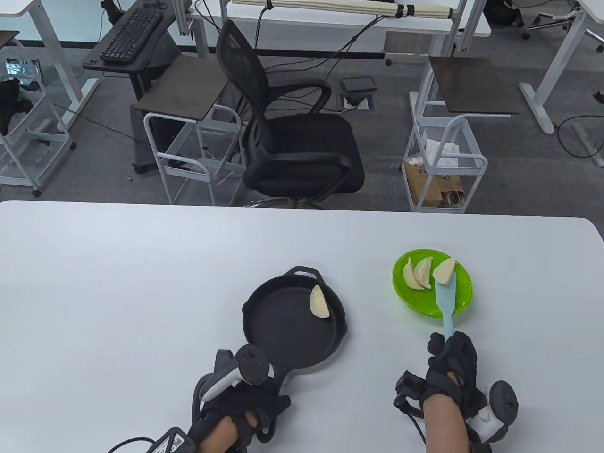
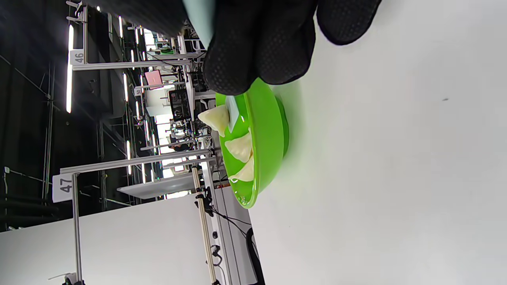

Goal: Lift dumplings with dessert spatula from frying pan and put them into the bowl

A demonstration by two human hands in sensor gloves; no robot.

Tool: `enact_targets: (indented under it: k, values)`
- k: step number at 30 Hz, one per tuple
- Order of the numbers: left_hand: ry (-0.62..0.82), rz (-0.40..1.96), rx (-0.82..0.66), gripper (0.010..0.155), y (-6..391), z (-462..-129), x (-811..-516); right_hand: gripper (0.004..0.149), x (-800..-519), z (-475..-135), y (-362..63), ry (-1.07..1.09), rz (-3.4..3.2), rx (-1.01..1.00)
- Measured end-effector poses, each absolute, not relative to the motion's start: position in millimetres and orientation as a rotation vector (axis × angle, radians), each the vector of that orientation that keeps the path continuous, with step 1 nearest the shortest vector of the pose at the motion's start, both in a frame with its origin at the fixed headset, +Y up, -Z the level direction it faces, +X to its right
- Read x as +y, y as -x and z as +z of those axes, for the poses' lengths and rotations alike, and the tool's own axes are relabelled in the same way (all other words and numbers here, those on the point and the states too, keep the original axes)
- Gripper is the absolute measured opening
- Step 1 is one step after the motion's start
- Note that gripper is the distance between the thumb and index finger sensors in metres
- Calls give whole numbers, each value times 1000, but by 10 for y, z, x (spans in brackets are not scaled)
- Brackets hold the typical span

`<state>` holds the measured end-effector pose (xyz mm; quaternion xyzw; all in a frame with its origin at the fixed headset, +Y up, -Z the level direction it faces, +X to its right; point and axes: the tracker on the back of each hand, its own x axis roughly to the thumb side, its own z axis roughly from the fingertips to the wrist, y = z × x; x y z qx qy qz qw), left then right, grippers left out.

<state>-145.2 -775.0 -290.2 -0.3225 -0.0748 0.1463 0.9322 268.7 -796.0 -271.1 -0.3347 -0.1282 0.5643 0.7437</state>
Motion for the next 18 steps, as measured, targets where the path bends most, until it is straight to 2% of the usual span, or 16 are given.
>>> enact_targets:
  k: [18]
  values:
    - [658, 300, -152, 70, 1455, -2899, -7750, 57, -7925, -2780, -2698, 693, 1375, -276]
